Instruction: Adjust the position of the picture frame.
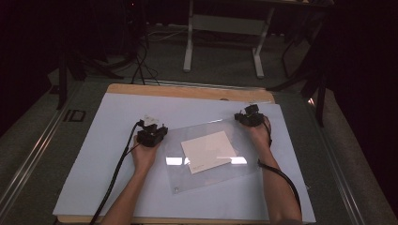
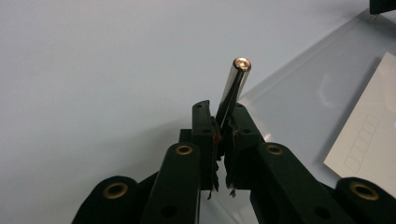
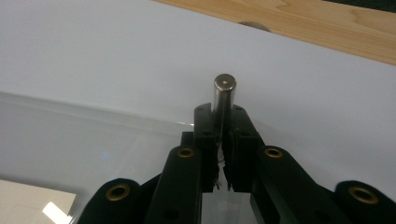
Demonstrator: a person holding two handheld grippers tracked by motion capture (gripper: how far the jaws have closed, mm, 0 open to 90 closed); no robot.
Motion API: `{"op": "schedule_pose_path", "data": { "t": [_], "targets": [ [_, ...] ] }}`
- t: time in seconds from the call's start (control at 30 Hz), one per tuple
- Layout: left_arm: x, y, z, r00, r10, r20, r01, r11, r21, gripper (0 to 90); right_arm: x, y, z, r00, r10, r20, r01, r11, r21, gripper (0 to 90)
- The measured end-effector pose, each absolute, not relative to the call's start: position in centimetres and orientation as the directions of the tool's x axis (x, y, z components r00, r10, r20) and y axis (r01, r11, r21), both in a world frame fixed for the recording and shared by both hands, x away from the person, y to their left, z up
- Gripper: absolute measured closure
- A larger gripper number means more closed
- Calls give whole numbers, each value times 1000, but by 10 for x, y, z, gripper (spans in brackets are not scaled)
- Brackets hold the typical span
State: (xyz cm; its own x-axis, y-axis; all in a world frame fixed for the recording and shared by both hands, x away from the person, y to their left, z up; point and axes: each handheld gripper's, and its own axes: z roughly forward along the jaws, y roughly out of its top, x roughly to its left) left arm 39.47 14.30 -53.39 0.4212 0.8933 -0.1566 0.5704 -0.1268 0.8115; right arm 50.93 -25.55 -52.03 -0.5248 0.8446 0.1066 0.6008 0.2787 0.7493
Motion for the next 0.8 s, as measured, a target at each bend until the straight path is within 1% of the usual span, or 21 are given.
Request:
{"op": "schedule_pose_path", "data": {
  "t": [0.1,0.27,0.43,0.6,0.8],
  "targets": [
    [394,146,-528,421,892,-163,565,-117,817,835,506,-257,-515,-529,840,122,600,268,754,839],
    [396,154,-524,405,895,-185,577,-93,812,830,500,-253,-504,-540,833,122,598,277,752,832],
    [398,165,-519,388,903,-187,582,-82,809,829,489,-245,-497,-555,822,124,596,289,749,828],
    [400,176,-514,411,890,-199,598,-98,795,829,478,-239,-493,-560,819,128,601,294,743,827],
    [405,180,-513,409,887,-216,615,-93,783,825,461,-238,-493,-563,816,131,608,301,734,825]
  ]
}}
